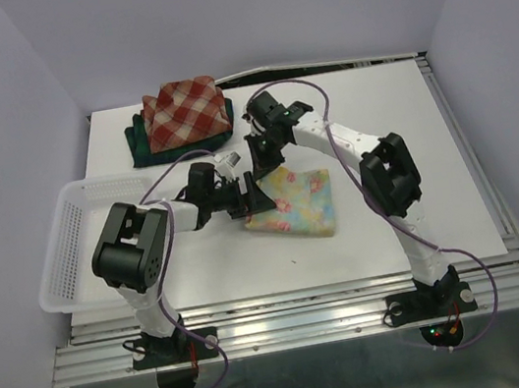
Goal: Fold and stack the skirts
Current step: Neatly place the folded skirt to the corner
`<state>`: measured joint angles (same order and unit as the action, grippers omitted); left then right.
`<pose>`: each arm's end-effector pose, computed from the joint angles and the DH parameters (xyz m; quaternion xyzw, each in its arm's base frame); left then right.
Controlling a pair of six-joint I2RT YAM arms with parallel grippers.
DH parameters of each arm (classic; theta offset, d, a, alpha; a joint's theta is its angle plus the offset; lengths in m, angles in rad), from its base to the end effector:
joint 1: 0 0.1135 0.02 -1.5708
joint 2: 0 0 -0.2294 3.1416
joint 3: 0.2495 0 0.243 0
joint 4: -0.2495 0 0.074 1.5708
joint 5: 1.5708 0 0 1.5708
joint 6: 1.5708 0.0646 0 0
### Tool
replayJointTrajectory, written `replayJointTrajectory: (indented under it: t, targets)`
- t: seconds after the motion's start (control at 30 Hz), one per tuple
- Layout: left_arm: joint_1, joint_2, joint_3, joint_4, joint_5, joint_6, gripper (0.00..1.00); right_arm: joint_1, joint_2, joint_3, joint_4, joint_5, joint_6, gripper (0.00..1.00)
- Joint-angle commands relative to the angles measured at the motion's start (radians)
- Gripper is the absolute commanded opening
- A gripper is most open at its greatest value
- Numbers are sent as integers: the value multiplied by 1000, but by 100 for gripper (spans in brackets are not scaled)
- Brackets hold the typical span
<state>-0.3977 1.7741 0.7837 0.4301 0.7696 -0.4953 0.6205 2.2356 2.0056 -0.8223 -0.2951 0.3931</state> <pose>0.3031 -0.1761 0.1102 0.1419 0.8190 -0.4900 0.2628 0.3729 0.2896 0.1808 -0.1459 0.9456 0.2473 0.1527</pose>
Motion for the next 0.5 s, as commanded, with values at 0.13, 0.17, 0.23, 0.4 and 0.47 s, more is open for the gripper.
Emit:
replayJointTrajectory:
  t: [0.13,0.17,0.23,0.4,0.47]
  targets:
    - [-4,62,3,186,31,-117,83,-50,-47,59,49,-47,43,1]
    - [-7,71,9,194,37,-124,81,-60,-47,61,49,-52,47,1]
    - [-15,96,18,219,63,-135,79,-61,-47,59,57,-65,49,1]
    - [-38,140,41,277,106,-176,80,-70,-45,44,64,-113,62,1]
    - [-47,151,46,289,93,-192,80,-70,-42,41,68,-125,64,1]
